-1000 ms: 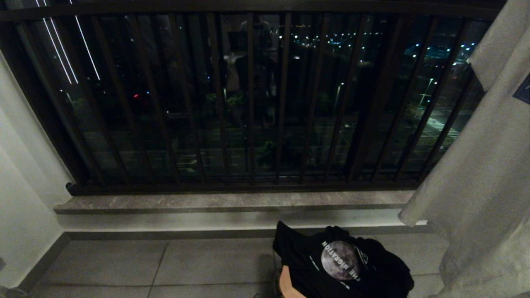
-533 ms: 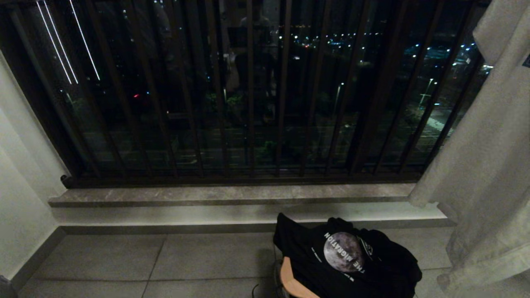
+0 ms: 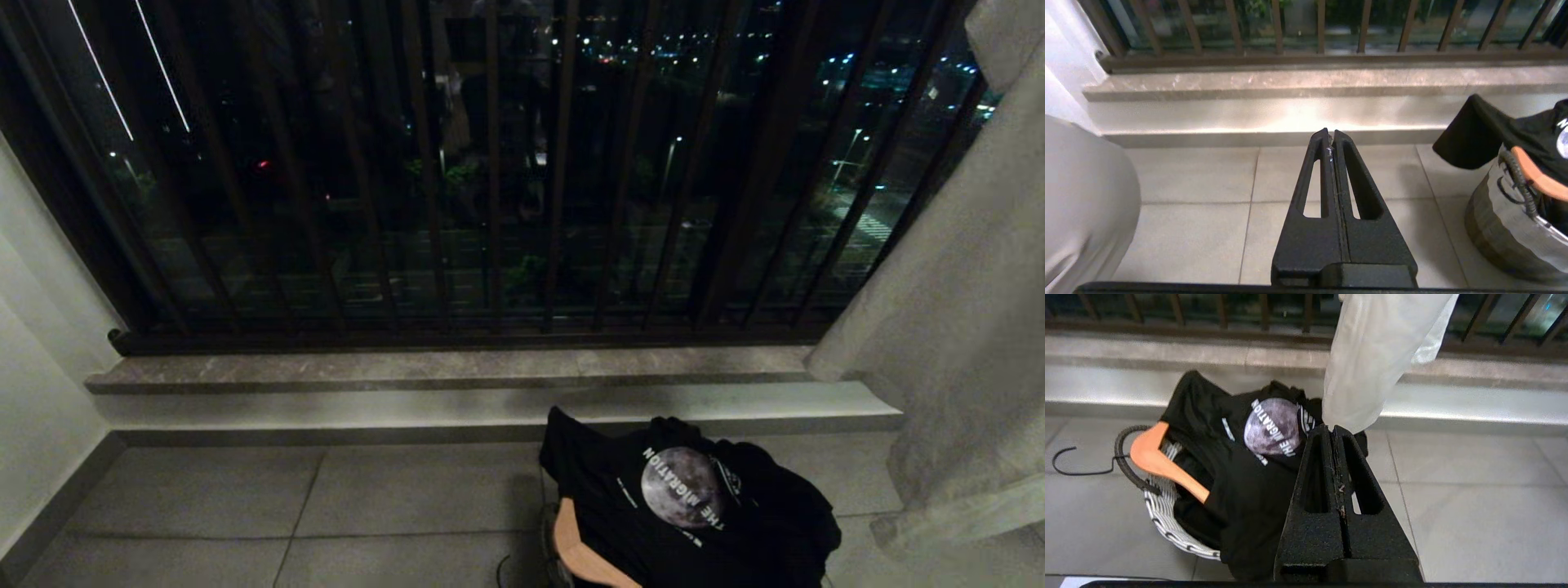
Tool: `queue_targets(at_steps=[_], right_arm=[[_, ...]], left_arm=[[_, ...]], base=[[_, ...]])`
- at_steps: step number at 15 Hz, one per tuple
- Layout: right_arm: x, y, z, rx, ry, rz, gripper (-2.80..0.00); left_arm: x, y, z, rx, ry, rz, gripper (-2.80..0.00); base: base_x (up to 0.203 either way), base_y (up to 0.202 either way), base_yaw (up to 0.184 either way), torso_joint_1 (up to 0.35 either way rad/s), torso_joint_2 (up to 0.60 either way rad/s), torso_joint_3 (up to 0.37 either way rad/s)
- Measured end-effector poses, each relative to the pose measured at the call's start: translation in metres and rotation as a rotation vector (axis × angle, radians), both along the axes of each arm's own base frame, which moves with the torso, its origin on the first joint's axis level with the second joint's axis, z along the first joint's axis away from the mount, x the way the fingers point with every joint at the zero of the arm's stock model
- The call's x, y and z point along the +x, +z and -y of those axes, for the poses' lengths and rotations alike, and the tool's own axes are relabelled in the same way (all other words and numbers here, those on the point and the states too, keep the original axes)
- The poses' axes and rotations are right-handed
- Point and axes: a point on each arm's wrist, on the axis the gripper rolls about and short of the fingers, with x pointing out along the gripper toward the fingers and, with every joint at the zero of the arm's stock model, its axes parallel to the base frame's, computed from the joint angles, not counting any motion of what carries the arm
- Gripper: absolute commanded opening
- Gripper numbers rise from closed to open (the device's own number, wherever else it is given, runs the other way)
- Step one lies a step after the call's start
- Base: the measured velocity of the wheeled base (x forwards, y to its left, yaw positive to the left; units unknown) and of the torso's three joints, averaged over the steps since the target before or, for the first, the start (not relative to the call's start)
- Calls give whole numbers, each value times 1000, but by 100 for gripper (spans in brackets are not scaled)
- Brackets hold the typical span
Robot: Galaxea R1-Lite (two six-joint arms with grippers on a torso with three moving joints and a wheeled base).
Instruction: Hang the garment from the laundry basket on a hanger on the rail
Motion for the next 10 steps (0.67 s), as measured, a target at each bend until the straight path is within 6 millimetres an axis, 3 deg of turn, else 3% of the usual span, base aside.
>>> queue_targets(at_steps=[10], right_arm=[[0, 0, 0, 1, 1, -2, -280]], left_arm=[[0, 0, 0, 0, 0, 0, -280]], base=[[0, 0, 0, 2, 4, -197]])
